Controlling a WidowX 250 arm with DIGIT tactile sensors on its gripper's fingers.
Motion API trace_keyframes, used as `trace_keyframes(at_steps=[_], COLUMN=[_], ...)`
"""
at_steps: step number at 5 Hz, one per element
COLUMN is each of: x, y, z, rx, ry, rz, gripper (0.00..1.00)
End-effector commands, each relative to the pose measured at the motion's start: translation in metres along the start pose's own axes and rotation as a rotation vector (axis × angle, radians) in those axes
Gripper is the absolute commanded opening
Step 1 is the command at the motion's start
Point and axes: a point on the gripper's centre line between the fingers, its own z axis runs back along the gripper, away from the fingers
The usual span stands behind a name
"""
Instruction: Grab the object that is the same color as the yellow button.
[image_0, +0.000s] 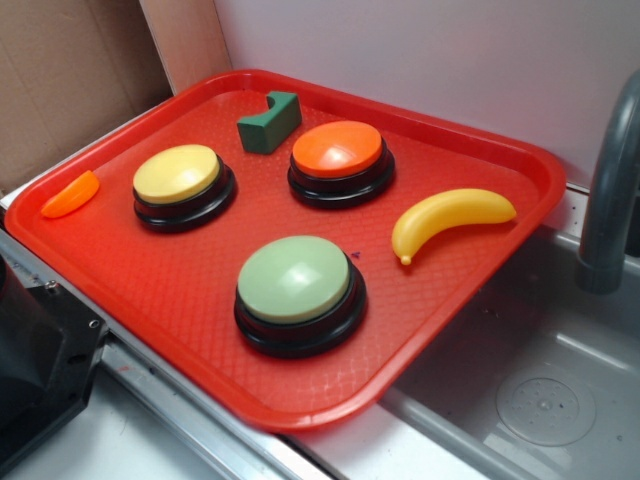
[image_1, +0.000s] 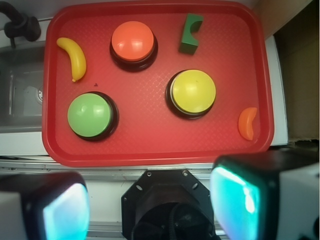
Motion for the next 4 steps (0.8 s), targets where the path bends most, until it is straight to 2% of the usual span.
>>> trace_keyframes(at_steps=[1, 2, 4], x=[0.0, 0.035, 0.081], y=[0.0, -0.03, -0.088], z=[0.0, -0.009, -0.043], rx=[0.0, 0.008, -0.023], ry=[0.0, -0.029, -0.05], rz=[0.0, -0.138, -0.258], gripper=[1.0, 1.0, 1.0])
